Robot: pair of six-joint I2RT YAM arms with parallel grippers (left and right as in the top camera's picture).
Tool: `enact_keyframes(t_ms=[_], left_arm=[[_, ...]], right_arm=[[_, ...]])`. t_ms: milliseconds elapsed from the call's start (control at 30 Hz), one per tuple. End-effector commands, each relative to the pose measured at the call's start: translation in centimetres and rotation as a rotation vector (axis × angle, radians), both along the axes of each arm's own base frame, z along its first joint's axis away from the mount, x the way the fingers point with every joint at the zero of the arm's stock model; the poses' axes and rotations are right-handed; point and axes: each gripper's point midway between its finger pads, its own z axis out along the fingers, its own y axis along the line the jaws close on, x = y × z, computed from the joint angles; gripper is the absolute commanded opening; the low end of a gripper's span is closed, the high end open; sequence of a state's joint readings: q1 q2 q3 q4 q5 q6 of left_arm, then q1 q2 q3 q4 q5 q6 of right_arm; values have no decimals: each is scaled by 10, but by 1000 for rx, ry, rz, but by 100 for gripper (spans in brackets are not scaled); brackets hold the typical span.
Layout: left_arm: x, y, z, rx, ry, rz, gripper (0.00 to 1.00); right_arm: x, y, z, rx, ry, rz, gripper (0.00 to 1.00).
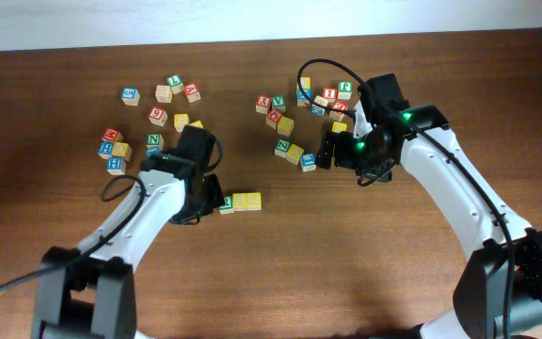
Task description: Spell out RSS
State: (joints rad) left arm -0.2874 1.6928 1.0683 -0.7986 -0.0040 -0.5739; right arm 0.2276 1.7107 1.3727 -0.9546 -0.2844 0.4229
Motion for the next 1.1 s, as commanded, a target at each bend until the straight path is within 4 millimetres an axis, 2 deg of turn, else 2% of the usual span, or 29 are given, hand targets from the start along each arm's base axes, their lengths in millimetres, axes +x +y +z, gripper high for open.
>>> enact_keyframes(t_ms=[0, 400, 1067], left_arm=[[-1, -4, -20, -13, 27, 25, 0], [8, -13, -40, -49, 36, 18, 0], [16, -18, -38, -70, 0, -12, 0]], right_arm=[[5, -3, 7, -3, -24, -9, 98], [5, -3, 7, -3, -24, -9, 98], [5, -3, 7, -3, -24, -9, 98]])
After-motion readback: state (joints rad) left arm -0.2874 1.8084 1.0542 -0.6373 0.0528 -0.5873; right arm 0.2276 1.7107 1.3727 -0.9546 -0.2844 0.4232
